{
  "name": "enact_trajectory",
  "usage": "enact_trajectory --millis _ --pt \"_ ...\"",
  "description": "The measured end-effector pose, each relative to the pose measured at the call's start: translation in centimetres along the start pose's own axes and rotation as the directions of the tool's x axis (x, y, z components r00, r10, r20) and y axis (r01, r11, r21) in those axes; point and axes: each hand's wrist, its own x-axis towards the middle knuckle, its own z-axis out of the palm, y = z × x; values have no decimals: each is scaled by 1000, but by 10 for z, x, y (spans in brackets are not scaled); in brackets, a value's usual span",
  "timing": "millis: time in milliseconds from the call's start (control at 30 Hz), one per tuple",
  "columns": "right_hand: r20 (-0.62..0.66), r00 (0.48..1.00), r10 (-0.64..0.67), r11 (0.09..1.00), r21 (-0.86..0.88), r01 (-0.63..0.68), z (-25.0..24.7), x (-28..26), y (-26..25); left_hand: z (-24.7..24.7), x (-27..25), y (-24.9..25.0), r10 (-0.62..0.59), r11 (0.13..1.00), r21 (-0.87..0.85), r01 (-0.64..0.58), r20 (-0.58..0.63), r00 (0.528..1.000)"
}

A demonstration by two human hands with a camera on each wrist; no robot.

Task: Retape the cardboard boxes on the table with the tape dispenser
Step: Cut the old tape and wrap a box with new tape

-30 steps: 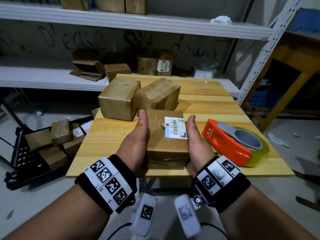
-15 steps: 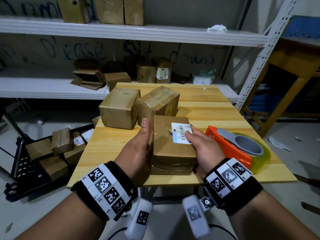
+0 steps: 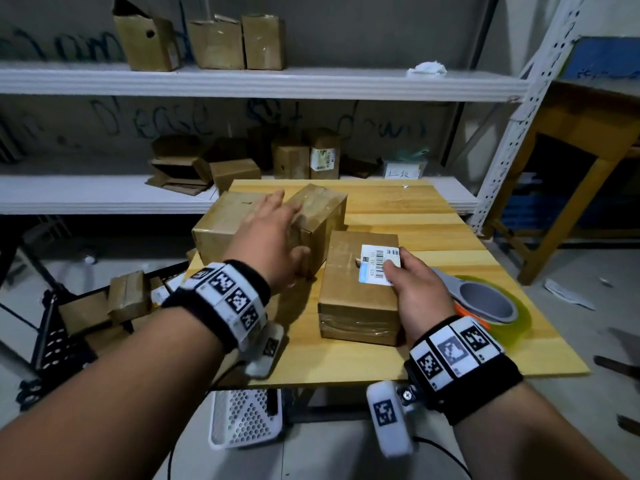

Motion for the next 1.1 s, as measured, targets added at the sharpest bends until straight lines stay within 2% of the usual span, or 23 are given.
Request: enact_trajectory --millis 100,167,367,433,600,700,800,933,1100 --pt "10 1000 -14 1000 -20 14 1 5 1 8 20 5 59 978 192 -79 108 992" --pt "0 1000 -1 998 -60 1 1 7 2 12 28 6 24 973 222 -64 180 983" --pt "-28 1000 -6 992 -126 2 4 11 5 1 29 -2 17 943 333 -30 44 999" --pt "-36 999 -18 988 -156 12 6 10 4 -5 29 -3 -3 940 342 -14 50 999" --pt "-45 998 -47 979 -199 37 6 12 5 -16 27 -2 33 911 408 -64 83 996" --pt "-40 997 -69 976 -210 59 7 9 1 -17 29 1 44 911 403 -86 111 993" --pt "-50 996 -67 969 -241 53 9 10 0 -14 32 2 -22 957 289 -30 176 984" --pt "-44 997 -58 973 -227 46 8 12 1 -13 39 -7 54 936 340 -94 124 991" --pt "-23 998 -50 974 -223 44 6 13 1 -16 42 -15 68 944 314 -99 109 992"
